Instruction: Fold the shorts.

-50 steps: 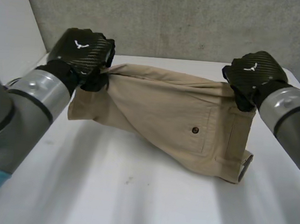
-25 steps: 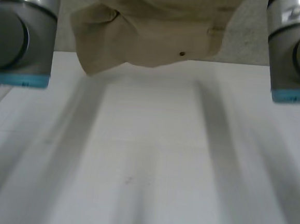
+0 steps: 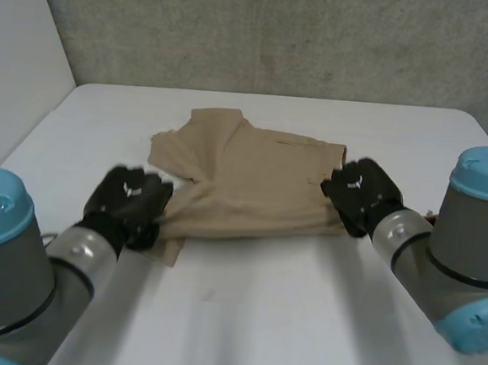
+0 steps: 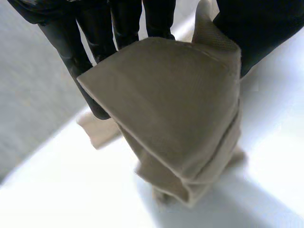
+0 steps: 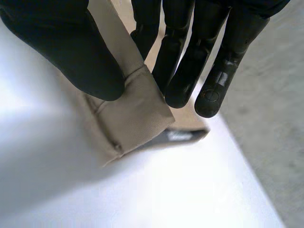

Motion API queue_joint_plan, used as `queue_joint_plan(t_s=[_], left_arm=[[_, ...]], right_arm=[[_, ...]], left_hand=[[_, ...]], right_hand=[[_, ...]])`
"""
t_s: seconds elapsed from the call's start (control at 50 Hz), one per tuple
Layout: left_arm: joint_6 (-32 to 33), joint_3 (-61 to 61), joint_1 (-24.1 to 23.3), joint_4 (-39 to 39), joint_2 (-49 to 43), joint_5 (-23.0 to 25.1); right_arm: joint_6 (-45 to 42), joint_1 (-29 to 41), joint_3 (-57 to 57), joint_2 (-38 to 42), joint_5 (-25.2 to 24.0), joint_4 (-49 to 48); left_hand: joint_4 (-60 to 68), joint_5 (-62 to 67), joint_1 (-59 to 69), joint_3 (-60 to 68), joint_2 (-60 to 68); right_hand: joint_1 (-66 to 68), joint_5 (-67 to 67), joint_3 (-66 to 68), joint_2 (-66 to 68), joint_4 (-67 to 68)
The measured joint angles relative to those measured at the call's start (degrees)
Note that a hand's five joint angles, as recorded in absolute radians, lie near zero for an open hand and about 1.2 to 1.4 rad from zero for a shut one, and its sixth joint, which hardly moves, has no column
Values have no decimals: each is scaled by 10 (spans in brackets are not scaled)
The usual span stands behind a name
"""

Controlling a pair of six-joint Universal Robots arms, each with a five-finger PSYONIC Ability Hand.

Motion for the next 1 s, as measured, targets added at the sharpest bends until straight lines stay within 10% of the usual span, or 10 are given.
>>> queue_joint_plan(t_s=[0.34,0.74,1.0], left_arm=[[122,-41,-24,-264,101,-8],[201,245,-21,18,-170,-20],[239,472,-18,216,-181,-33]], right_arm=[[-131,-2,110,-140,16,312],[-33,6,-106,19,95,45],[35,0,-323,15,116,-186]], left_hand=[[0,0,0,0,0],[-32,-1,0,-23,-26],[-32,-1,0,-23,-26]], right_hand=[[0,0,0,0,0],[0,6,0,0,0],[0,6,0,0,0]])
